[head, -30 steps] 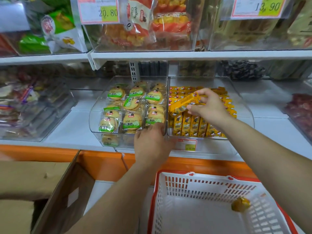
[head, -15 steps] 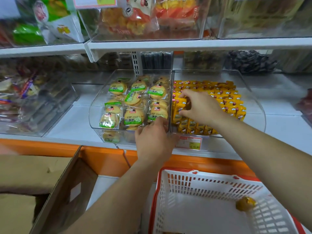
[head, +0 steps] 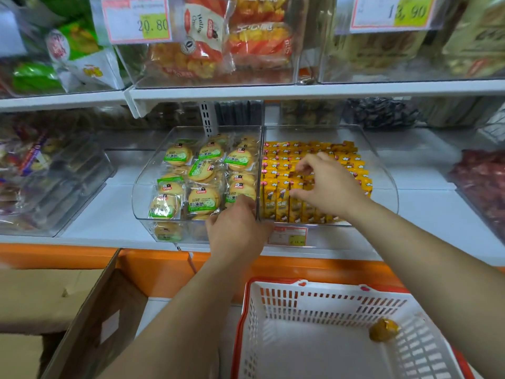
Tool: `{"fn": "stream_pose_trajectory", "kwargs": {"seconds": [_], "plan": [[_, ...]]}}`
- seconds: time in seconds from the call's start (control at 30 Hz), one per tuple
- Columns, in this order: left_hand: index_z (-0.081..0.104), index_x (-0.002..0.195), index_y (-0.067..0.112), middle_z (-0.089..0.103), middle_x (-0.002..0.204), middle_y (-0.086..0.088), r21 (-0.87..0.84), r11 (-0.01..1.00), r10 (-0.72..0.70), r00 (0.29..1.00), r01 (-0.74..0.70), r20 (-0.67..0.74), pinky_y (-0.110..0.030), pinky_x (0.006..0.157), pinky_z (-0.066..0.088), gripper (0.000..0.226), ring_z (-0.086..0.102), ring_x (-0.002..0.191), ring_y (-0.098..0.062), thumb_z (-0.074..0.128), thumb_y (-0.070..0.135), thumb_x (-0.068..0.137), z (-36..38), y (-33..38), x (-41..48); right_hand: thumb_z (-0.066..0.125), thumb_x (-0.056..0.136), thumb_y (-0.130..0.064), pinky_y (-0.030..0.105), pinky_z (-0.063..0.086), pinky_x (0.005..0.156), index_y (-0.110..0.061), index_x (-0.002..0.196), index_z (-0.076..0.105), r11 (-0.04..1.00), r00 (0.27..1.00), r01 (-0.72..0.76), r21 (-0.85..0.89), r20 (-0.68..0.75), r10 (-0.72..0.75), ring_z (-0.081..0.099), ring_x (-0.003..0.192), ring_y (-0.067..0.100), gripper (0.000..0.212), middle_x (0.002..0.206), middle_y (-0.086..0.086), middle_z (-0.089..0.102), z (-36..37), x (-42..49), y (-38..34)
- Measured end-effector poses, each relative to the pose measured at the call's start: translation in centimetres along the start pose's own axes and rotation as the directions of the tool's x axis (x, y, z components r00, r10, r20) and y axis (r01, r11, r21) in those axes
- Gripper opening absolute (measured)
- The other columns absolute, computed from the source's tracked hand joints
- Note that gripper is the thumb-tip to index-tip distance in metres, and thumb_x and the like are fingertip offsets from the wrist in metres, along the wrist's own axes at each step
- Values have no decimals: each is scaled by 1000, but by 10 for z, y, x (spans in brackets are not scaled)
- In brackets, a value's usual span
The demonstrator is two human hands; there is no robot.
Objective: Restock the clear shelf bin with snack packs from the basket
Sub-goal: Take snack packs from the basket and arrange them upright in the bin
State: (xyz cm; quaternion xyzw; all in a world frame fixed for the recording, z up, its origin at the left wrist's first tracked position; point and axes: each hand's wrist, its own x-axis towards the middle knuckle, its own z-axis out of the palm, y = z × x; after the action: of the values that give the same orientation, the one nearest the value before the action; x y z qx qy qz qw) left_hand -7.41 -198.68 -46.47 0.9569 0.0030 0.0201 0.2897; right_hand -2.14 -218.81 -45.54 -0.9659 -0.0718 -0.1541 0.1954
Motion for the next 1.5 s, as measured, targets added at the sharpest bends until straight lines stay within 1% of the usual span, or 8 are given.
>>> {"fn": "stream_pose_trajectory", "kwargs": {"seconds": [0.2,0.33,0.57,1.03,1.17,1.27,1.37,1.5], "plan": [[58,130,25,62,121,7,-78,961,250,955,-265,-160,-37,90,54,47,57,106,-14,76,38,88,-7,30,-22,78,82,-23,26,53,71,-22,90,65,912,988,-152,380,41,148,66,77,16,16,81,-1,68,-39,-37,45],[61,128,27,65,118,10,-84,944,314,948,-318,-51,-35,88,56,41,60,105,-11,73,40,91,6,49,-30,73,87,-22,31,55,78,-19,92,68,933,968,-179,312,223,111,68,86,16,8,87,-3,70,-29,-35,55],[70,108,12,70,110,-8,167,971,94,918,-170,386,-36,85,53,30,65,104,-26,67,39,94,39,71,41,67,90,-33,27,41,69,-30,85,69,980,894,-134,150,445,54,59,89,15,6,91,-10,67,5,-16,66],[54,128,20,60,124,-6,299,902,96,818,-313,567,-33,86,46,42,54,106,-23,63,48,97,44,74,67,66,88,-44,36,51,89,-24,123,58,976,824,-202,74,551,129,58,104,21,40,115,0,62,1,-18,57],[57,127,25,63,120,-1,414,757,257,813,-506,523,-33,76,45,41,55,100,-21,64,49,95,15,88,67,70,84,-45,32,51,84,-32,119,61,990,961,-52,134,276,13,60,97,11,38,113,-8,64,-47,-25,46],[56,129,31,65,127,1,469,673,440,820,-571,367,-39,86,56,45,61,108,-22,69,49,90,-2,88,80,68,82,-50,36,46,91,-35,120,62,991,994,101,-87,55,-97,55,110,18,41,118,-5,61,-85,-23,55],[38,151,27,47,153,-3,413,710,472,820,-571,322,-44,108,47,84,48,136,-26,78,50,82,15,85,89,69,84,-47,40,40,103,-29,141,48,987,994,-107,-122,10,109,46,129,28,63,139,3,49,-94,-26,85],[6,162,32,11,172,1,484,585,518,758,-652,396,-51,127,16,126,11,158,-28,83,65,69,59,90,109,67,90,-37,33,44,98,-26,155,25,947,970,-241,214,22,241,50,131,23,78,147,-1,46,-61,-51,111]]}}
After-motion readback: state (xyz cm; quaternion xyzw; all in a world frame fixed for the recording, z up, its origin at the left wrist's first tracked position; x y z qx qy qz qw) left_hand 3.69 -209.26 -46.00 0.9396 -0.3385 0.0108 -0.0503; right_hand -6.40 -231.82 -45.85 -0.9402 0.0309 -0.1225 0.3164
